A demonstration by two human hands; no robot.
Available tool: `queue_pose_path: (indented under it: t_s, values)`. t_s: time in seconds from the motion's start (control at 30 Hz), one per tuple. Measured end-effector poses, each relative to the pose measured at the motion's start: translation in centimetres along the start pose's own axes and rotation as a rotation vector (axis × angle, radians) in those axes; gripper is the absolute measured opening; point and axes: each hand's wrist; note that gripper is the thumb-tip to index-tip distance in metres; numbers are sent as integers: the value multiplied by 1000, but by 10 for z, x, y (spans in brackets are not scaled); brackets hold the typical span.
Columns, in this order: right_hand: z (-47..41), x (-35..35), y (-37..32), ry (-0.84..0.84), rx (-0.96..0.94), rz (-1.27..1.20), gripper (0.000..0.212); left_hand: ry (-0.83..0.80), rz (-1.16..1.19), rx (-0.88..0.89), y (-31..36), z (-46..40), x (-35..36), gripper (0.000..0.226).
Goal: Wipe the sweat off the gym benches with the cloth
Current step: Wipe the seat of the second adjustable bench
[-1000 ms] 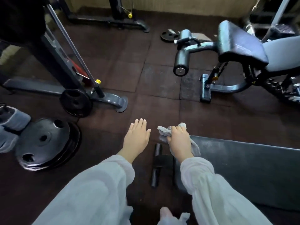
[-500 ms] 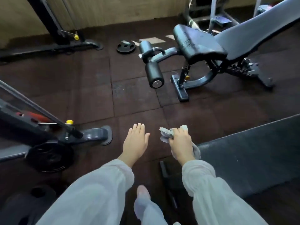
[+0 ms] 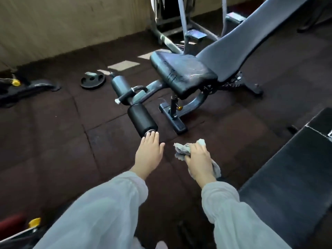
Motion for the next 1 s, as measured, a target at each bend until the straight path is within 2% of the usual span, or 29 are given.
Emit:
queue_pose_path:
  t_s: [0.1, 0.27, 0.57, 0.7, 1.0]
  values:
    - [-46, 6, 7, -13, -27, 42, 32, -44, 4, 34, 2, -54, -8, 54]
    - [-136, 19, 20, 20, 43, 43, 31, -63, 5, 68, 4, -151, -15, 55]
    - [-273, 32, 59, 71, 75, 71, 29, -46, 3, 148, 34, -309, -37, 54]
    - [-328, 37, 87, 68, 33, 106, 40, -56, -10, 141, 51, -368, -38, 54]
    - [-402, 87, 131, -22, -119, 160, 43, -110, 22, 60, 71, -469, -7, 53]
Point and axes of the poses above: each hand's wrist, its own z-axis away from the middle knuckle, its own x-axis out of the palm, y = z × x, and after that the axes turned 14 degrees about -x, right-handed
